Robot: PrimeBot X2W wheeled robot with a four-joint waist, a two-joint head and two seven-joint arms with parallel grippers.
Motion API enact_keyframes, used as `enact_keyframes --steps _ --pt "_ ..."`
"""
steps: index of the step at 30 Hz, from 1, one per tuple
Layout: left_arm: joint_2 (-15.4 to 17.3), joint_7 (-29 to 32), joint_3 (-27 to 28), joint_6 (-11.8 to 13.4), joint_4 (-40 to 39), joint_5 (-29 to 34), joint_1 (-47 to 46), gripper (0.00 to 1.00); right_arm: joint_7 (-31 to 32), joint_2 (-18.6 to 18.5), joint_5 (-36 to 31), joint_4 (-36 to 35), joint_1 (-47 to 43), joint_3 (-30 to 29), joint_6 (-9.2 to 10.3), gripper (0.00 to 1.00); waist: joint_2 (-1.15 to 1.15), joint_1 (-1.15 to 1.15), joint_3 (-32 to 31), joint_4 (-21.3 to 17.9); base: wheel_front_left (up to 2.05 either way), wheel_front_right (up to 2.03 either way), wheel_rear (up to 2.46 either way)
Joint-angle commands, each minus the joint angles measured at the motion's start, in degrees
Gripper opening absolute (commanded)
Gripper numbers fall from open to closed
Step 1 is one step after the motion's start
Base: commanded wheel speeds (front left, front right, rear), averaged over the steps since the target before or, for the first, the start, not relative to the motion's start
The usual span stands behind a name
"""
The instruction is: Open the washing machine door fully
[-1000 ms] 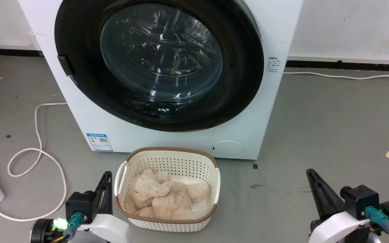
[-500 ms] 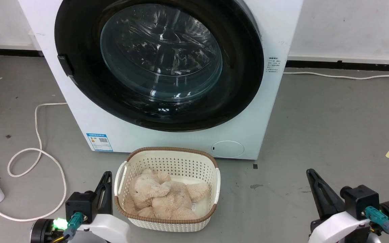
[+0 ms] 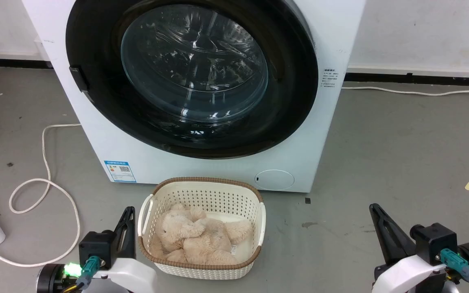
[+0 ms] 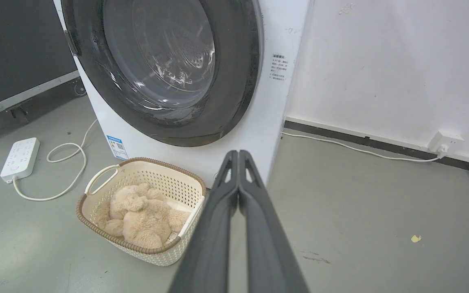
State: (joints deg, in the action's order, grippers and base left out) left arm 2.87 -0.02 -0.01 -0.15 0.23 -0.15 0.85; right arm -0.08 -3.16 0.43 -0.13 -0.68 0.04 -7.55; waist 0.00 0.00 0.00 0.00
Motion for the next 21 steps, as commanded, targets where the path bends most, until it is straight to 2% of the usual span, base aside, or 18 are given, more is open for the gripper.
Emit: enact_keyframes --steps 1,9,10,11,12,13,21 --pt "0.0 0.0 0.0 0.1 -0.2 0.1 -0.9 0.0 0.1 0.3 -0.4 0.1 0.7 0.0 0.06 0.0 0.0 0.0 0.0 0.0 0.0 0.0 0.0" --pt "0.0 0.0 0.0 0.1 -0.2 0.1 -0.9 0.0 0.1 0.3 -0.4 0.1 0.7 0.0 0.06 0.0 0.0 0.0 0.0 0.0 0.0 0.0 0.0" --pt "0.0 0.0 0.0 0.0 0.0 0.0 0.0 1.0 0.0 0.0 0.0 0.0 0.0 0.0 0.0 1.0 0.0 0.0 0.0 0.0 0.0 0.0 0.0" --pt "0.0 0.0 0.0 0.0 0.0 0.0 0.0 1.0 0.0 0.0 0.1 0.0 0.0 0.0 0.0 1.0 0.0 0.0 0.0 0.0 0.0 0.0 0.0" --pt "0.0 0.0 0.0 0.0 0.0 0.0 0.0 0.0 0.0 0.0 0.1 0.0 0.0 0.0 0.0 0.0 0.0 0.0 0.0 0.0 0.0 0.0 0.0" --pt "0.0 0.0 0.0 0.0 0.0 0.0 0.0 1.0 0.0 0.0 0.1 0.0 0.0 0.0 0.0 1.0 0.0 0.0 0.0 0.0 0.0 0.0 0.0" --pt "0.0 -0.9 -0.6 0.2 0.3 -0.1 0.0 1.0 -0.9 0.0 1.2 -0.1 -0.1 0.1 0.0 1.0 0.0 0.0 0.1 0.0 0.0 0.0 0.0"
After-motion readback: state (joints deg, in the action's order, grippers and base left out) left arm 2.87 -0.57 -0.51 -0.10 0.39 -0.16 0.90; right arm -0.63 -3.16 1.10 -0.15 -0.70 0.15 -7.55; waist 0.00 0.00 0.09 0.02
